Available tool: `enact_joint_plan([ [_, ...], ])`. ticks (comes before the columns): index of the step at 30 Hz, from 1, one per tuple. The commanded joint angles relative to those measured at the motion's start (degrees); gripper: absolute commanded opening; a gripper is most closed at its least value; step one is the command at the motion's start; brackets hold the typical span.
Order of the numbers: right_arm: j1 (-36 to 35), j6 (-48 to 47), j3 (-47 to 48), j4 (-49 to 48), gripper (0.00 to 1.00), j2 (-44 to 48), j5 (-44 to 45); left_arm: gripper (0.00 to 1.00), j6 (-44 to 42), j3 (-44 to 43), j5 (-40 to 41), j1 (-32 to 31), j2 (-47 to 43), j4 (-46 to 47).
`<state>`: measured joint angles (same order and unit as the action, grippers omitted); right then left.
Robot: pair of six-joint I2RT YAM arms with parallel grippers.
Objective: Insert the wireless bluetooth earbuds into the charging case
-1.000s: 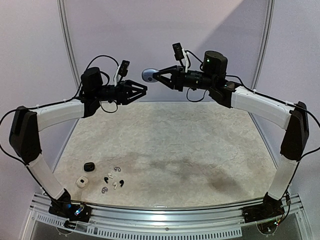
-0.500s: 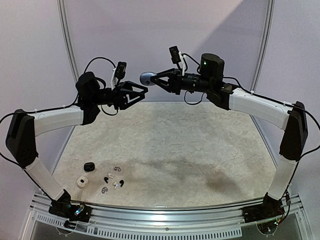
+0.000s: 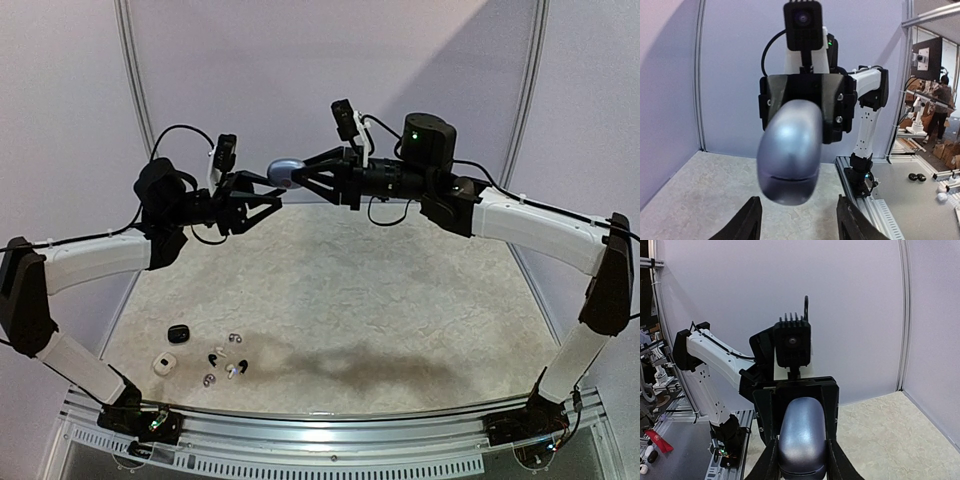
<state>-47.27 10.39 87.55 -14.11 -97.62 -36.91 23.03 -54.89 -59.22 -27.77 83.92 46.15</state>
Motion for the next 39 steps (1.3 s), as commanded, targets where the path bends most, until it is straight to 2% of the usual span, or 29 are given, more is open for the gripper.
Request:
enact_joint_plan([
  [1, -0.61, -2.0, -0.8, 1.8, 0.0, 1.43, 1.51, 0.5, -1.4, 1.34, 0.45, -1.22, -1.68, 1.43],
  [12, -1.6, -3.44, -2.57, 3.39, 0.0, 1.93, 3.74, 0.39, -0.88, 1.88, 1.85, -2.41, -2.16, 2.28],
  [18, -1.61, -3.19, -3.49, 3.29, 0.0, 1.92, 4.44, 0.4, -1.62, 2.2, 1.69, -2.68, -2.61, 2.43],
  [23, -1.68, -2.8, -3.72, 2.6, 0.0, 1.83, 4.73, 0.2, -1.54, 2.5, 1.74, -2.64, -2.71, 2.52],
  [27, -1.66, -2.9, -3.66, 3.23, 0.0, 1.41, 4.93, 0.15, -1.58, 2.6, 1.7, -2.64, -2.66, 2.86],
  [30, -1.61, -3.22, -4.23, 3.39, 0.0, 1.23, 5.58, 0.01, -1.62, 2.75, 1.71, -2.64, -2.7, 3.18],
  [31, -1.62, -3.31, -4.43, 3.32, 0.0, 1.24, 5.8, 0.0, -1.71, 2.77, 1.7, -2.64, -2.71, 3.28],
  [35, -1.62, -3.21, -4.52, 3.96, 0.24, 0.99, 6.99, 0.0, -2.47, 2.99, 2.12, -2.47, -2.71, 3.92],
  [36, -1.67, -3.19, -4.34, 4.33, 0.35, 0.88, 7.58, 0.0, -3.52, 3.1, 2.11, -2.47, -2.79, 3.63],
  [39, -1.68, -3.4, -3.47, 6.25, 0.47, 0.93, 10.55, 0.0, -9.37, 3.3, 2.78, -2.38, -3.09, 1.47],
])
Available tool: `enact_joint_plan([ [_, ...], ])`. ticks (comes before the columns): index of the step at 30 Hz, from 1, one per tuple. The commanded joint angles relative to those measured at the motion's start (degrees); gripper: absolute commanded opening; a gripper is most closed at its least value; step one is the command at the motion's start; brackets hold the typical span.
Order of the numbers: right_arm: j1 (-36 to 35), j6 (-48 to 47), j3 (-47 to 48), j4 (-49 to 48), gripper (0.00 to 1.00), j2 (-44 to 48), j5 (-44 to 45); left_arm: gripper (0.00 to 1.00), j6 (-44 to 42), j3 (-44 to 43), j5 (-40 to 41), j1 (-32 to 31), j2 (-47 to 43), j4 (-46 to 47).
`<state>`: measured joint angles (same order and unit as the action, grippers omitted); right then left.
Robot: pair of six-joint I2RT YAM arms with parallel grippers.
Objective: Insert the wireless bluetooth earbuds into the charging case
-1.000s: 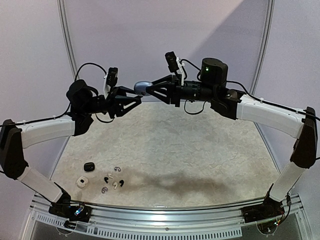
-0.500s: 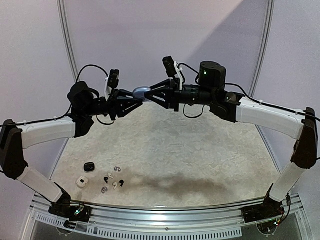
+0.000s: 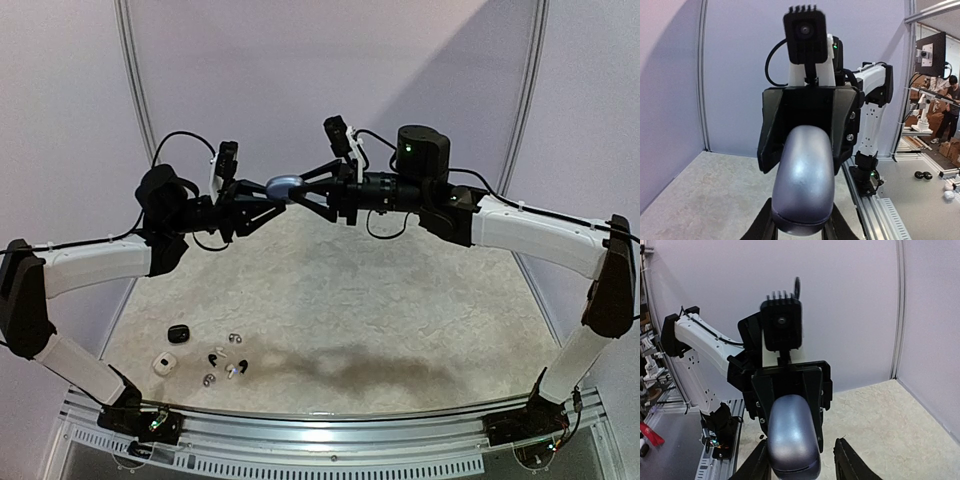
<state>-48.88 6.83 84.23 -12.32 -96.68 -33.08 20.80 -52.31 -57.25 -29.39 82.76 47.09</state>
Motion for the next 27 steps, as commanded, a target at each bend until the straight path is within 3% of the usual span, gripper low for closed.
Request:
enact_joint_plan([
  [1, 0.01, -0.12, 0.23, 5.28, 0.48, -0.07, 7.71, 0.0, -9.42, 0.72, 0.88, -0.76, -2.12, -0.66],
  [8, 0.0, -0.6, 1.91, 7.81, 0.49, -1.2, 10.74, 0.0, -24.58, 0.64, 1.14, -0.89, -3.22, -9.39],
  [16, -0.02, -0.86, 4.43, 9.49, 0.47, -2.78, 11.66, 0.0, -34.57, 0.9, 1.27, -1.2, -4.39, -18.46],
  [27, 0.06, -0.15, 5.95, 11.22, 0.44, -4.6, 11.25, 0.0, -36.83, 0.62, 0.92, -1.46, -4.52, -21.46],
])
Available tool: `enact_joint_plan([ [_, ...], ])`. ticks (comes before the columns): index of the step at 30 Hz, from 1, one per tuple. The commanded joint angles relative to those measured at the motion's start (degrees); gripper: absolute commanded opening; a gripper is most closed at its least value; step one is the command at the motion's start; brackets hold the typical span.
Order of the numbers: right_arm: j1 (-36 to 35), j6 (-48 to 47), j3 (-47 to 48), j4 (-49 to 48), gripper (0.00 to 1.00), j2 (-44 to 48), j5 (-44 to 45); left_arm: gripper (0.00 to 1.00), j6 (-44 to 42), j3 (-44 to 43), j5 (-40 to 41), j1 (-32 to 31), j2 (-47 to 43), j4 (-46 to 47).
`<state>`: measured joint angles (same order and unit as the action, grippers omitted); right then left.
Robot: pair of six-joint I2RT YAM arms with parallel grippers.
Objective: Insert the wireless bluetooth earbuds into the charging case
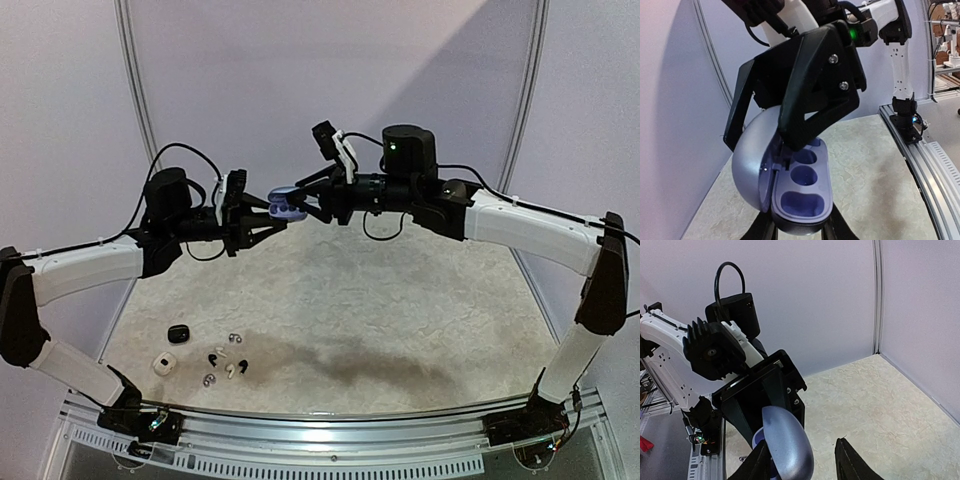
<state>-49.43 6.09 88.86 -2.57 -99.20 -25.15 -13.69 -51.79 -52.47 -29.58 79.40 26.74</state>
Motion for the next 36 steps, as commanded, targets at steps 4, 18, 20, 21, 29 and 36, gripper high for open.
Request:
enact_joint_plan([
  [4, 0.53, 1.02, 1.32, 2.56, 0.4, -2.32, 1.14, 0.0, -2.73, -0.15, -4.1, -1.27, -1.08, -1.09],
  [18, 0.65, 1.68, 2.26, 4.51, 0.1, -2.64, -7.05, 0.0, -8.7, -0.25, -6.33, -1.22, -0.65, -6.24],
  [20, 0.64, 1.73, 2.28, 4.4, 0.09, -2.83, -7.44, 0.0, -8.28, -0.11, -5.78, -1.18, -0.73, -6.19],
  [21, 0.57, 1.78, 2.28, 4.34, 0.09, -2.84, -7.59, 0.0, -7.78, -0.03, -5.48, -1.18, -0.73, -6.03],
  [29, 0.61, 1.31, 1.59, 3.19, 0.09, -2.17, -6.92, 0.44, -3.01, 0.96, -3.13, -1.18, -0.99, -3.31],
  [36, 0.58, 0.73, -0.46, 3.16, 0.09, -0.75, -1.21, 0.77, -1.32, 1.98, -0.65, -0.37, -1.95, -5.38],
])
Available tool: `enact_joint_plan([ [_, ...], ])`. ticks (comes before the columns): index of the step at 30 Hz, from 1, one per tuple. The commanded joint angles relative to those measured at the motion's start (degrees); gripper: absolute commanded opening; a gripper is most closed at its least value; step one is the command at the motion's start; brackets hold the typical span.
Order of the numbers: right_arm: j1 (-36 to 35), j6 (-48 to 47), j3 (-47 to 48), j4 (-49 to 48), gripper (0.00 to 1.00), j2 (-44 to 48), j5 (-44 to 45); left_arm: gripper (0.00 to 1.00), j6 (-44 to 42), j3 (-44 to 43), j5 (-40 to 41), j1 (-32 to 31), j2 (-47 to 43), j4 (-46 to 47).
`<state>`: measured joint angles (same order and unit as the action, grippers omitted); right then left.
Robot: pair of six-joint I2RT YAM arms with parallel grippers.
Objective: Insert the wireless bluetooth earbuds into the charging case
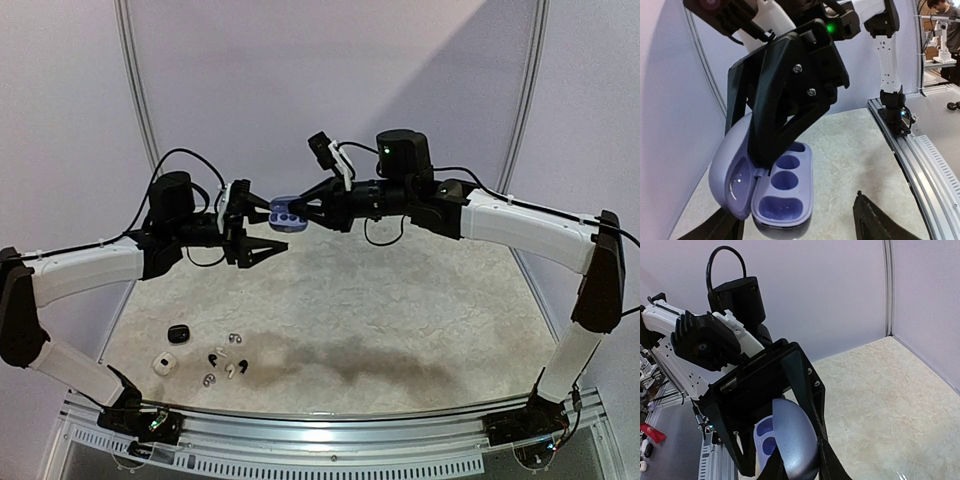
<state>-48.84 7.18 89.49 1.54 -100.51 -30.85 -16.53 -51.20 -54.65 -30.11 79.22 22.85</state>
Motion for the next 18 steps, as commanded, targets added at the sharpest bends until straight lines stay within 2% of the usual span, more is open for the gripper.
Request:
enact_joint_plan([
  [1, 0.0, -0.61, -1.76, -0.99, 0.09, 1.1, 5.48, 0.78, 1.58, 1.51, 2.31, 0.33, -2.17, -2.39],
  [4, 0.03, -0.9, -3.77, -2.59, 0.1, 2.88, 11.95, 0.82, -0.27, 1.05, 5.7, 0.96, -3.94, -12.84],
  [8, 0.09, -1.28, -7.46, -3.56, 0.1, 5.41, 18.91, 0.84, -12.47, -1.85, 14.46, 0.85, -6.19, -39.94],
  [11, 0.14, -1.51, -10.36, -4.01, 0.1, 7.05, 21.61, 0.84, -20.17, -3.03, 23.72, 0.5, -5.85, -56.3],
  [13, 0.12, -1.84, -11.25, -2.89, 0.1, 7.7, 23.05, 0.81, -22.04, -2.78, 29.41, 0.55, -4.62, -62.63],
  [15, 0.14, -1.97, -12.08, -1.68, 0.1, 8.29, 23.86, 0.74, -20.84, -2.96, 35.02, 0.57, -2.17, -66.03],
  [18, 0.08, -1.85, -13.91, -1.54, 0.1, 9.41, 24.01, 0.69, -13.73, -4.16, 44.12, 0.51, 2.29, -67.14],
])
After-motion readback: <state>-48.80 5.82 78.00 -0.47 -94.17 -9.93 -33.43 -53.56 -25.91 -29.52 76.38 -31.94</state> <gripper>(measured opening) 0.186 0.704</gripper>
